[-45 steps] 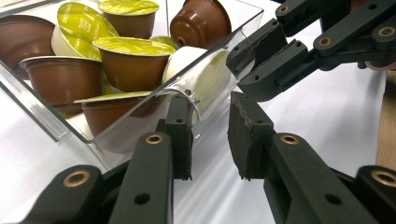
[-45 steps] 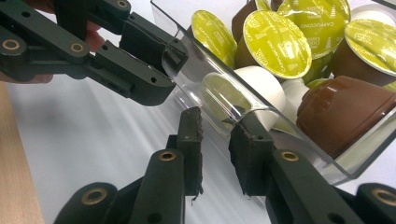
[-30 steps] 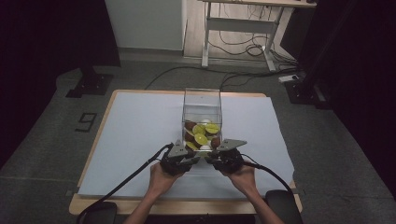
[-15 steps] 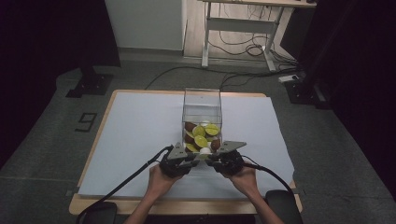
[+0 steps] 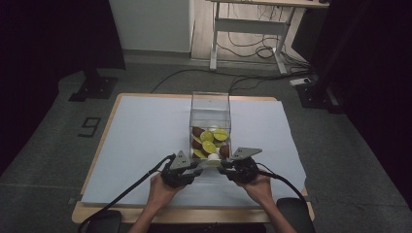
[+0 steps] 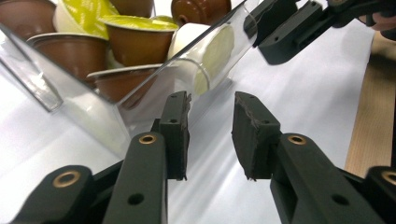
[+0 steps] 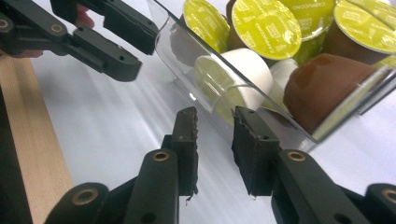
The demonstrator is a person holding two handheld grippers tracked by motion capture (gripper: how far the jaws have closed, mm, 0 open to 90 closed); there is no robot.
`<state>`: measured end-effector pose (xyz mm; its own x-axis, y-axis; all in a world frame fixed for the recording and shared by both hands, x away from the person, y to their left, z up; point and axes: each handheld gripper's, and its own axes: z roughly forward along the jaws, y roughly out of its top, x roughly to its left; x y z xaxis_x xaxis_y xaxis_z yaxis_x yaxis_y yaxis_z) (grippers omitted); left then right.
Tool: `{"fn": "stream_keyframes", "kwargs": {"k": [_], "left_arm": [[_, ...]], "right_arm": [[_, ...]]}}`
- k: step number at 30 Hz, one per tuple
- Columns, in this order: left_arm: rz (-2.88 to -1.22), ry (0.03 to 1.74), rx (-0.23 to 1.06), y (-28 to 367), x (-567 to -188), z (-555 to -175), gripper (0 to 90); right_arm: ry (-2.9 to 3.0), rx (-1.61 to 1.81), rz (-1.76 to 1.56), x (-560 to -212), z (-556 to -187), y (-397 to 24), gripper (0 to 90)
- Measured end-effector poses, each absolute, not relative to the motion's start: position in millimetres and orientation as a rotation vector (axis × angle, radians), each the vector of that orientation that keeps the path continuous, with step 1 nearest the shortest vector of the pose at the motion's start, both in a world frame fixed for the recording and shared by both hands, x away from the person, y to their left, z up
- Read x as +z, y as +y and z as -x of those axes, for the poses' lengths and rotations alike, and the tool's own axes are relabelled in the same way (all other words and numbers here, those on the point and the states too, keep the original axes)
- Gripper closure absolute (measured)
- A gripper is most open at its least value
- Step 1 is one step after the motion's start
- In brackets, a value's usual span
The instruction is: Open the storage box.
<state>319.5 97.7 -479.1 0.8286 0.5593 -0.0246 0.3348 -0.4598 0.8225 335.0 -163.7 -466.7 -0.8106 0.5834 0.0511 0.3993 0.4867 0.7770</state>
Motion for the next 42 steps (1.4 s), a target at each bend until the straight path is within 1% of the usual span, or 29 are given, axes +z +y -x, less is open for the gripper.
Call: {"fn": "stream_keyframes", "kwargs": {"k": [18, 25, 31, 33, 41, 42], "left_arm": [[-2.082, 0.719, 0.306, 128.4, -480.5, -319.6, 59.0], [-2.085, 0.752, 0.326, 138.9, -482.2, -323.3, 54.7], [-2.09, 0.777, 0.348, 144.4, -485.0, -326.6, 48.4], [-2.096, 0.793, 0.366, 147.1, -487.1, -328.3, 46.1], [-2.115, 0.839, 0.373, 155.1, -493.6, -335.1, 30.4], [-2.115, 0.839, 0.373, 155.1, -493.6, -335.1, 28.3]], "right_arm": [[2.51, 1.192, -0.883, -466.7, -333.7, -183.6, 63.5], [2.492, 1.163, -0.904, -465.3, -333.5, -194.4, 61.2], [2.469, 1.15, -0.929, -464.5, -335.9, -202.9, 58.6], [2.451, 1.141, -0.952, -465.1, -338.4, -208.0, 54.5], [2.404, 1.103, -1.035, -471.2, -347.9, -220.7, 38.7], [2.404, 1.103, -1.035, -471.2, -347.9, -220.7, 38.7]]}}
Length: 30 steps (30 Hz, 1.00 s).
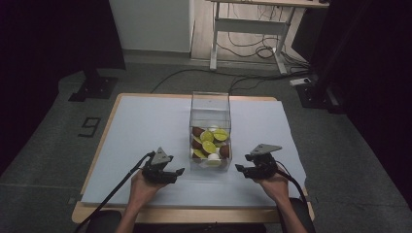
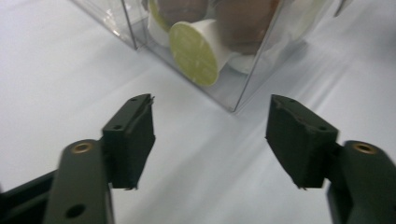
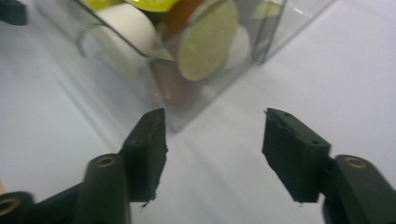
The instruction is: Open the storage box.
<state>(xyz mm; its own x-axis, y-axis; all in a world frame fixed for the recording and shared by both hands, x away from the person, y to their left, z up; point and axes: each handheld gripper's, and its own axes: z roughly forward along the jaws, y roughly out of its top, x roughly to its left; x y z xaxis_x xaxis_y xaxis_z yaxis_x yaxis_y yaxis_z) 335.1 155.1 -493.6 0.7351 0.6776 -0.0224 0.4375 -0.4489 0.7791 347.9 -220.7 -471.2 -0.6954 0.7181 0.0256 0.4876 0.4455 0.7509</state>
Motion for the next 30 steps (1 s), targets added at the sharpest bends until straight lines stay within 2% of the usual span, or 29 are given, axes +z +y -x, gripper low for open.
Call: {"fn": "stream_keyframes", "kwargs": {"k": [7, 10, 11, 13, 14, 19, 20, 26, 30], "left_arm": [[-2.126, 0.901, 0.349, 163.5, -501.6, -343.4, 15.1], [-2.134, 0.916, 0.358, 165.5, -503.8, -344.9, 14.1], [-2.142, 0.925, 0.362, 166.5, -505.5, -346.0, 12.8], [-2.155, 0.939, 0.363, 167.7, -508.1, -347.7, 10.1], [-2.171, 0.95, 0.361, 169.0, -511.5, -349.8, 8.2], [-2.195, 0.977, 0.354, 170.7, -517.8, -353.7, 2.4], [-2.206, 0.991, 0.349, 171.5, -520.7, -355.4, 0.0], [-2.224, 1.009, 0.346, 173.5, -527.3, -358.2, 0.0], [-2.225, 1.008, 0.347, 173.7, -527.4, -358.4, 0.0]], "right_arm": [[2.353, 1.03, -1.106, -481.0, -357.7, -233.1, 26.5], [2.345, 1.01, -1.118, -483.8, -360.1, -235.8, 24.4], [2.344, 1.001, -1.139, -487.1, -362.9, -238.1, 19.0], [2.344, 0.995, -1.149, -488.1, -363.8, -238.8, 18.0], [2.347, 0.976, -1.167, -491.7, -366.1, -239.6, 14.5], [2.359, 0.904, -1.179, -499.1, -369.1, -239.1, 13.2], [2.376, 0.868, -1.18, -503.5, -370.6, -238.9, 10.6], [2.403, 0.834, -1.195, -511.2, -372.0, -236.7, 1.7], [2.429, 0.799, -1.194, -516.4, -372.9, -234.6, 0.0]]}}
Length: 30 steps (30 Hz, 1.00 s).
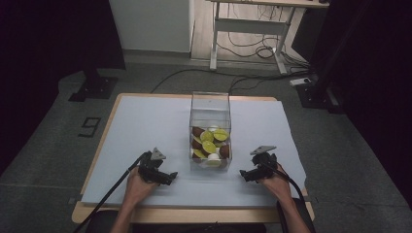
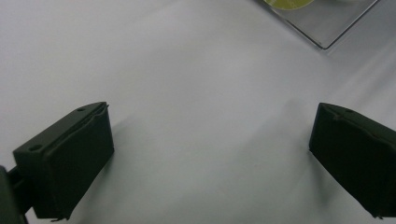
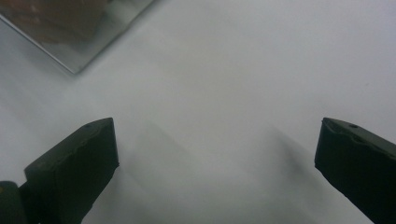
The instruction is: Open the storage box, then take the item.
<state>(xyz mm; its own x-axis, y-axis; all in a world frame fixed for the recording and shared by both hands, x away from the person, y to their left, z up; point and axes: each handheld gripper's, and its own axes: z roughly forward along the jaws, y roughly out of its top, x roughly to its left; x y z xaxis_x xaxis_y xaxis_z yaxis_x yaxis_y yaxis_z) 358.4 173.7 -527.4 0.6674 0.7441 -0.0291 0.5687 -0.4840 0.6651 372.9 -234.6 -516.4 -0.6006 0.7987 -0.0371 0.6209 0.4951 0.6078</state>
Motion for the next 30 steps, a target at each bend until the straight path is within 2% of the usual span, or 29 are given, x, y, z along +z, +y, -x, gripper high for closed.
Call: {"fn": "stream_keyframes", "kwargs": {"k": [30], "left_arm": [[-2.244, 1.004, 0.372, 171.1, -528.3, -357.3, 0.0]], "right_arm": [[2.451, 0.813, -1.227, -525.0, -373.8, -236.9, 0.0]]}}
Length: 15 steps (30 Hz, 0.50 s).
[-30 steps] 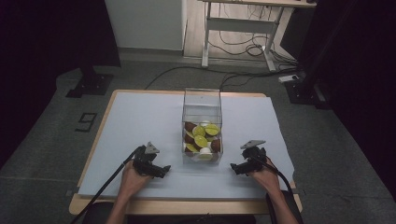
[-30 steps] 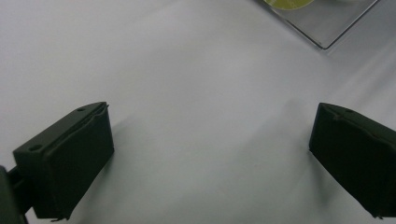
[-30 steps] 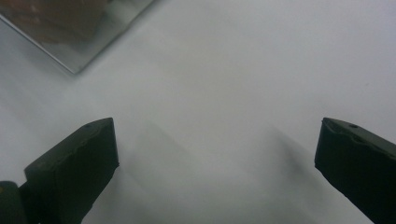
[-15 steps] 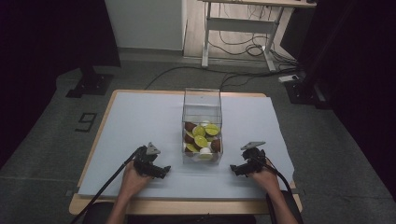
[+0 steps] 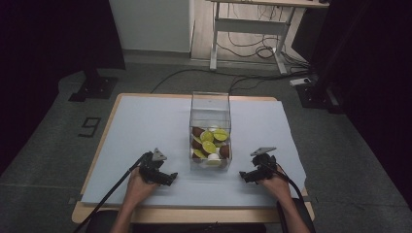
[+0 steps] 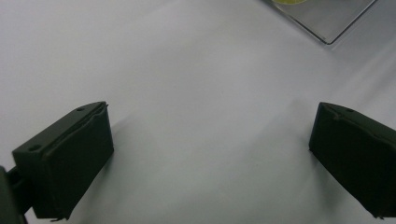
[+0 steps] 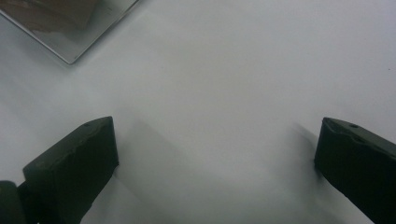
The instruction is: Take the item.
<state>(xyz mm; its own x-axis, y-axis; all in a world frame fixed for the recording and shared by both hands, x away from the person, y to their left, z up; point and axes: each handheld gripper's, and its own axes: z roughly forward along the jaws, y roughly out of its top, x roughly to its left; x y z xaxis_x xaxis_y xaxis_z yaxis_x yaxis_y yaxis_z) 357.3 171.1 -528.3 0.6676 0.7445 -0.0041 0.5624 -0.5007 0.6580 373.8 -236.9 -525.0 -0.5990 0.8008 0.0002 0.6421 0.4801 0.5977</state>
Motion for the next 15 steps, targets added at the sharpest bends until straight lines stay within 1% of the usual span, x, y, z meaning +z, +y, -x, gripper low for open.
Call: {"fn": "stream_keyframes", "kwargs": {"k": [10, 15], "left_arm": [[-2.243, 1.006, 0.369, 171.2, -528.4, -357.5, 0.0], [-2.243, 1.006, 0.368, 171.2, -528.4, -357.6, 0.0]], "right_arm": [[2.461, 0.793, -1.219, -522.4, -373.7, -237.7, 0.0], [2.456, 0.82, -1.192, -515.7, -372.3, -237.7, 0.0]]}}
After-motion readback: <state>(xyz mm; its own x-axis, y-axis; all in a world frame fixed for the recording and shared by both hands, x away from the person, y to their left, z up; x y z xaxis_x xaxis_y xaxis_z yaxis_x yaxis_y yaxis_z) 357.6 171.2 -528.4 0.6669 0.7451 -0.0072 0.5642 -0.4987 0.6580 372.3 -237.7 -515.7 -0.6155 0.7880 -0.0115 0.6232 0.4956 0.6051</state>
